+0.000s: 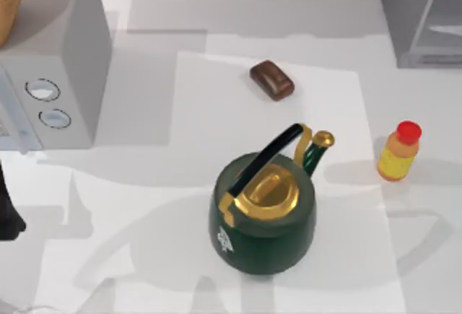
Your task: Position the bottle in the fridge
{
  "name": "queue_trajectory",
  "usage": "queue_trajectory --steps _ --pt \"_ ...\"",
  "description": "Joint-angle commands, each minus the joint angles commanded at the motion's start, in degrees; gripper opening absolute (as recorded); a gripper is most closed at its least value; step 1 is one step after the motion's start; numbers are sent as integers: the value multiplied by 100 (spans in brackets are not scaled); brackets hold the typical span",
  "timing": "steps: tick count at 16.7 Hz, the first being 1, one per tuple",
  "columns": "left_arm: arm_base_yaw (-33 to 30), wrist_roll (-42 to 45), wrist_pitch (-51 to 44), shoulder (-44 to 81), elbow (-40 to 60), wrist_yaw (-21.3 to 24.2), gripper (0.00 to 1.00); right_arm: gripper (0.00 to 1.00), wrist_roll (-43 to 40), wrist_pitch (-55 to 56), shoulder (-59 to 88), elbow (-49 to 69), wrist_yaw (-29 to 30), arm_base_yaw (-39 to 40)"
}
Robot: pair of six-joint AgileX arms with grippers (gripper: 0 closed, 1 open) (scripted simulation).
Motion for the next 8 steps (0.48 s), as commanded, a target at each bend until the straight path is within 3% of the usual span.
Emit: queue_trajectory --steps 3,8 --pt "0 0 0 0 0 0 100 100 0 0 0 0 0 0" --pt "0 0 0 0 0 0 100 63 0 0 0 0 0 0"
